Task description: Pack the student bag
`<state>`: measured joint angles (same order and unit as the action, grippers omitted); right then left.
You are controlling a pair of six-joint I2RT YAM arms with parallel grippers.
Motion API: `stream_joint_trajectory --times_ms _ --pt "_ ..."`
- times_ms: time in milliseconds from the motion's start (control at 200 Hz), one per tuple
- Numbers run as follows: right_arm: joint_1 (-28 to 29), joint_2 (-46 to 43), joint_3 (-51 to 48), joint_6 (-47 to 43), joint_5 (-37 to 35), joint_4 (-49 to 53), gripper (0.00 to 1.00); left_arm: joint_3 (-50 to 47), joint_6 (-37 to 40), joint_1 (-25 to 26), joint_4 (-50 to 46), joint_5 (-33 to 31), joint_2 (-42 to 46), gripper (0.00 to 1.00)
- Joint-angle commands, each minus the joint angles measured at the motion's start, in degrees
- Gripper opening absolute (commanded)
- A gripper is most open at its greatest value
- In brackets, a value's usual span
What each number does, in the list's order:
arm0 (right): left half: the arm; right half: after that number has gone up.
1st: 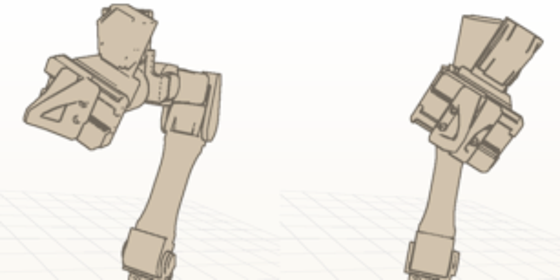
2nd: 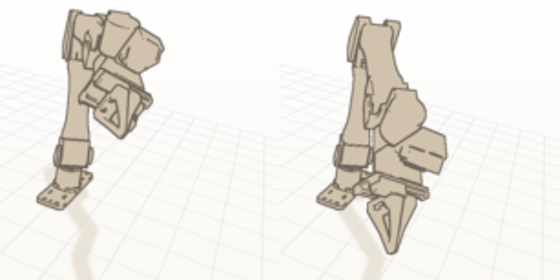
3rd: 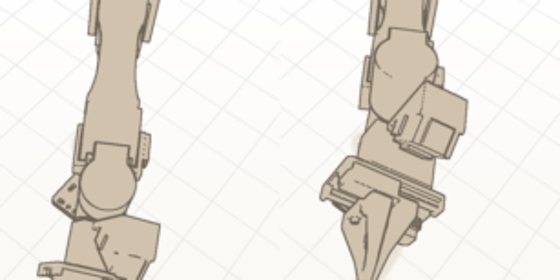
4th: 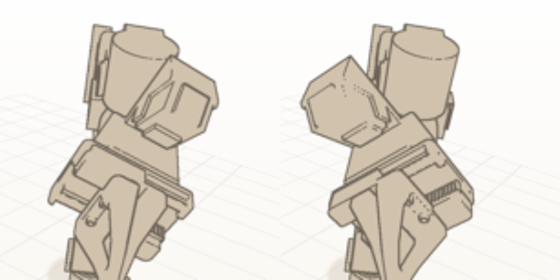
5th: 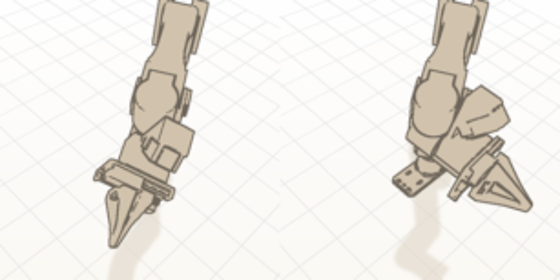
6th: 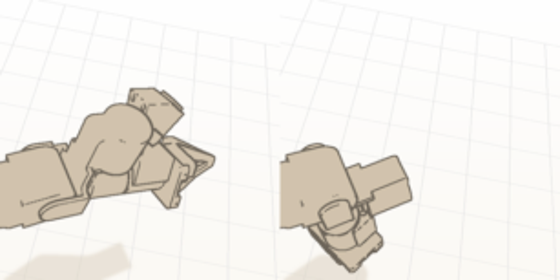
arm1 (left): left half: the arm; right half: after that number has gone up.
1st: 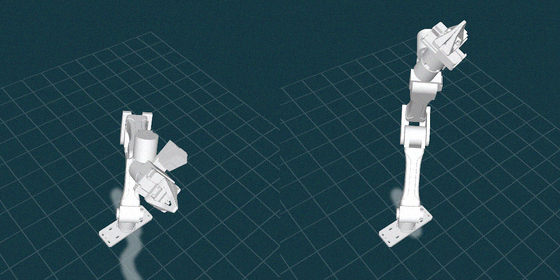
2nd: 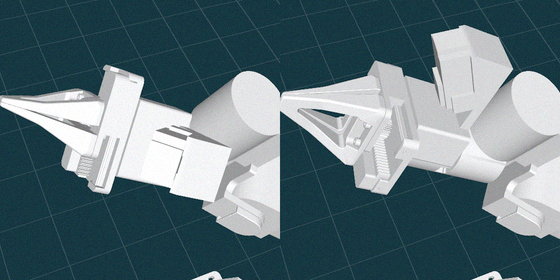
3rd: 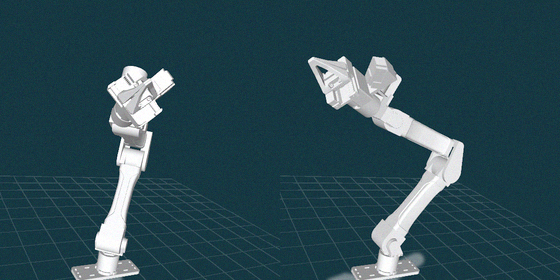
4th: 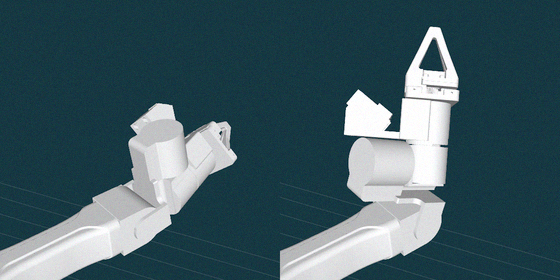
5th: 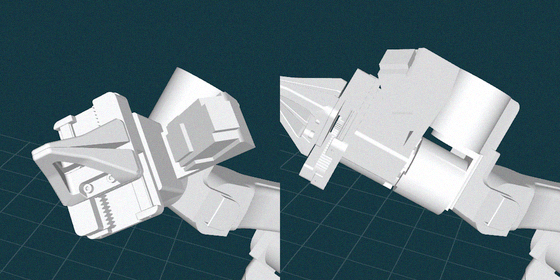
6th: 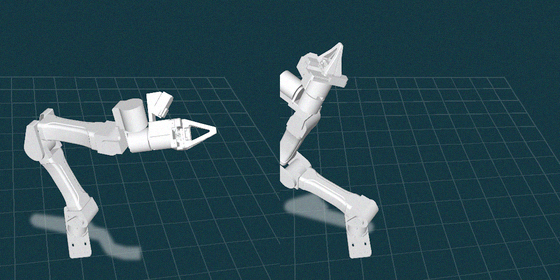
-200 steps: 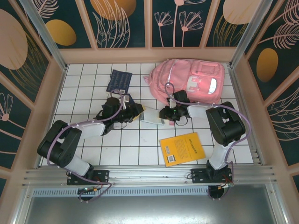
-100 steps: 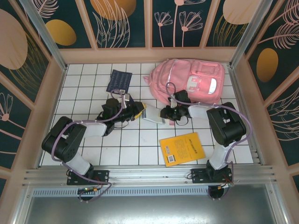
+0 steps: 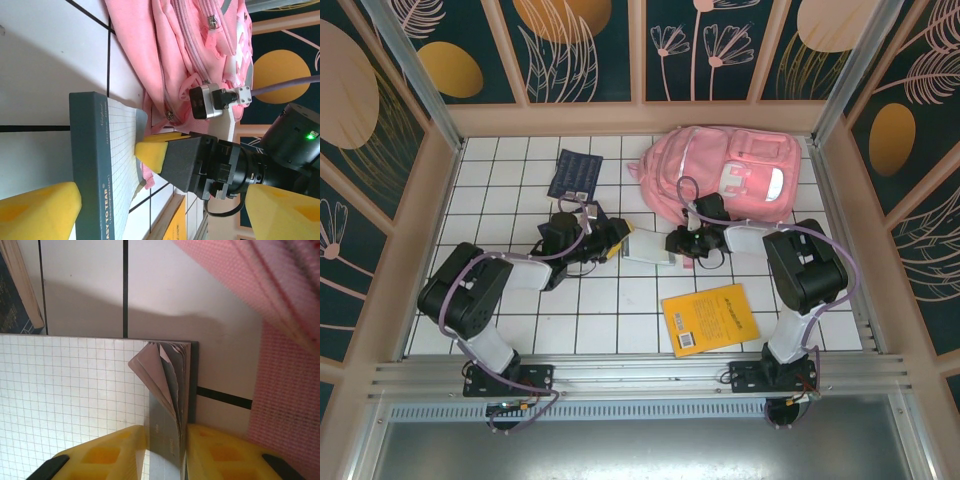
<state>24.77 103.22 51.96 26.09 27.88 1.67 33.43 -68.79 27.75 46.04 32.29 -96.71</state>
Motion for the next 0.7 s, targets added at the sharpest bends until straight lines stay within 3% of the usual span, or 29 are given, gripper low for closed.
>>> stream_joint_trajectory --times_ms 0,696 --pt "2.91 1.20 -1.95 0.50 5.32 -0.86 0.28 1.51 -3.60 4.68 5.14 8.37 -2.85 0.86" --pt "3.62 2.35 -1.61 1.12 5.52 -1.16 0.28 -0.69 -14.98 5.43 23.59 11.03 -10.43 0.70"
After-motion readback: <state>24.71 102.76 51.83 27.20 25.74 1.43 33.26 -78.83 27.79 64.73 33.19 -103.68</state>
